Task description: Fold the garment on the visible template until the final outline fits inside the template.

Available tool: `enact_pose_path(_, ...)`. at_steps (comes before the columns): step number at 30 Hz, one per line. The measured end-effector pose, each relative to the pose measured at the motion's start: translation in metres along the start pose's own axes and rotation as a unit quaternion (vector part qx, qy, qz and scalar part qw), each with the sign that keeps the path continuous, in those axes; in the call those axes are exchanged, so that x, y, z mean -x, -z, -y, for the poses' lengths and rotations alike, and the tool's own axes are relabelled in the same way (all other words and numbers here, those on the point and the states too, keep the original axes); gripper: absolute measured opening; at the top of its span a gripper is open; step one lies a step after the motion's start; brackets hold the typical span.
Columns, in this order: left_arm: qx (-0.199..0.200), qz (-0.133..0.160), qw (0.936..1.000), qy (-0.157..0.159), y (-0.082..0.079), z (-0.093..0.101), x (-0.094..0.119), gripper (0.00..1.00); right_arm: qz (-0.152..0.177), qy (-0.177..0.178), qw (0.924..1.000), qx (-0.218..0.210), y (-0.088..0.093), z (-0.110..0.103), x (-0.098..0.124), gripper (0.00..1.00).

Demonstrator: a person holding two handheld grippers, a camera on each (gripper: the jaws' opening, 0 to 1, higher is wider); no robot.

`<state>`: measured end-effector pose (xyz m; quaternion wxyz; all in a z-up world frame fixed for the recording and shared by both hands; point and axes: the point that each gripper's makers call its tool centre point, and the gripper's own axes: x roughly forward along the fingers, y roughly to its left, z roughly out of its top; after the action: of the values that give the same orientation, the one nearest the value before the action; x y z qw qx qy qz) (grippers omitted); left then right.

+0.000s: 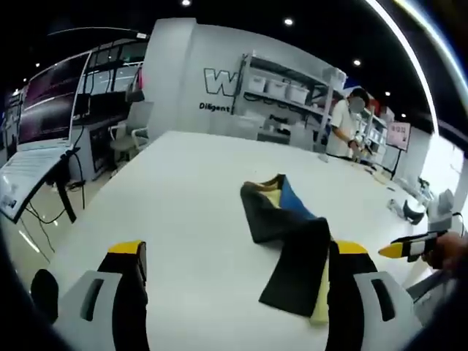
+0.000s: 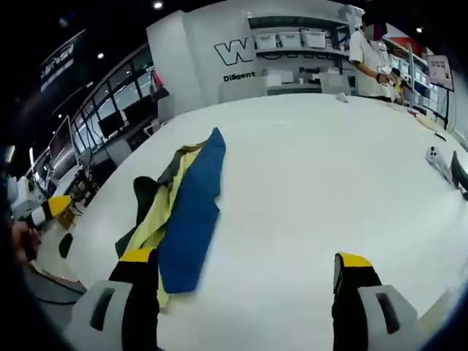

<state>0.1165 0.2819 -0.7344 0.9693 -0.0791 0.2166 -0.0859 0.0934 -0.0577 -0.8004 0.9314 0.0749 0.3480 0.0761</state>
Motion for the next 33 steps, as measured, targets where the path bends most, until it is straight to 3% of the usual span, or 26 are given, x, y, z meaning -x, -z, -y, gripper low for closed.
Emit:
enact_pose_path(16,0.005,-0.018,0.9998,0.011,0.014,0.006,-0.003,0.97,0.007,-0.002,1.0,-0.001,-0.004,0.003,0.001,0.99)
enact_pose_path(33,0.001,-0.023,0.9995,0.022,0.017,0.011,-0.006,0.94,0.008,-0.009,0.9999,0.004,-0.011,-0.004,-0.004,0.99)
